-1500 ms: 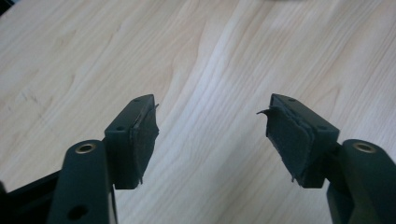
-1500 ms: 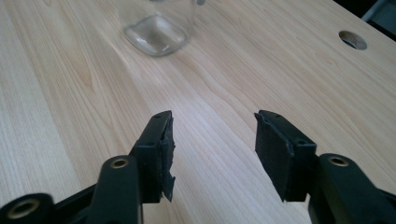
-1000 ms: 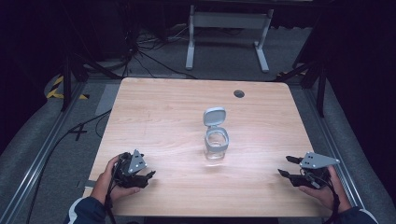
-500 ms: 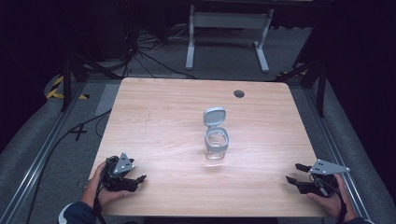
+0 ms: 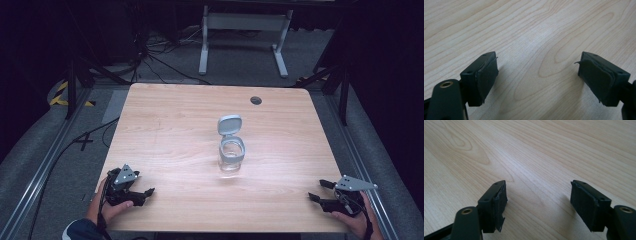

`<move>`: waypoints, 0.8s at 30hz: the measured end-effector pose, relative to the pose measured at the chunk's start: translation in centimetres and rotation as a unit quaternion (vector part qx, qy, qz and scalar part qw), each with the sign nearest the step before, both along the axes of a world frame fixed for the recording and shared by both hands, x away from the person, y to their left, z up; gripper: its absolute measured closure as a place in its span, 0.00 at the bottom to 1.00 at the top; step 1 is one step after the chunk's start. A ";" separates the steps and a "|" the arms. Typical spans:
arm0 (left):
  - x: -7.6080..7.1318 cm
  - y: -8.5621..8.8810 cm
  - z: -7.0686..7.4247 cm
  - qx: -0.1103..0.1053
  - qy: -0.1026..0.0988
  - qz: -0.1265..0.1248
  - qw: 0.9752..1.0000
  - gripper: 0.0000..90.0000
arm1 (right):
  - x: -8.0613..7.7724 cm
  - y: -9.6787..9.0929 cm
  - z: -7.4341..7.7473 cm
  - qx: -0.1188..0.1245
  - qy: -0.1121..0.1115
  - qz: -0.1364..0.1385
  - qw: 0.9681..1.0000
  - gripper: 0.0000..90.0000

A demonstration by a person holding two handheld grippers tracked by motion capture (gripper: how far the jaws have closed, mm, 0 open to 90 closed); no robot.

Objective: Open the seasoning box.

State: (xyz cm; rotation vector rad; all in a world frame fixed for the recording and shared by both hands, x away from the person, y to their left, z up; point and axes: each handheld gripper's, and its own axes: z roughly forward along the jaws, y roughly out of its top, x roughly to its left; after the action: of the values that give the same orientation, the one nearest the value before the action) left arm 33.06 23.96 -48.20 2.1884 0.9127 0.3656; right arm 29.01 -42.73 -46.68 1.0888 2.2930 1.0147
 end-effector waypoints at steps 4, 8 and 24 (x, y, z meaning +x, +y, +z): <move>0.0 0.0 0.0 0.003 0.001 -0.001 1.000 0.18 | 0.2 -0.1 0.0 0.004 0.006 -0.004 1.000 0.30; 0.0 0.0 0.0 0.001 0.002 0.003 1.000 0.17 | 0.2 -0.1 0.0 0.004 0.006 -0.005 1.000 0.30; 0.0 -0.1 0.0 0.001 0.007 0.005 1.000 0.16 | 0.3 -0.1 0.0 0.005 0.007 -0.010 1.000 0.30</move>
State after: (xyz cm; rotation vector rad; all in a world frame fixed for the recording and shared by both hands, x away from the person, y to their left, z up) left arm 33.06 23.89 -48.18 2.1906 0.9323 0.3564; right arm 29.28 -42.81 -46.71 1.1247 2.2865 1.0143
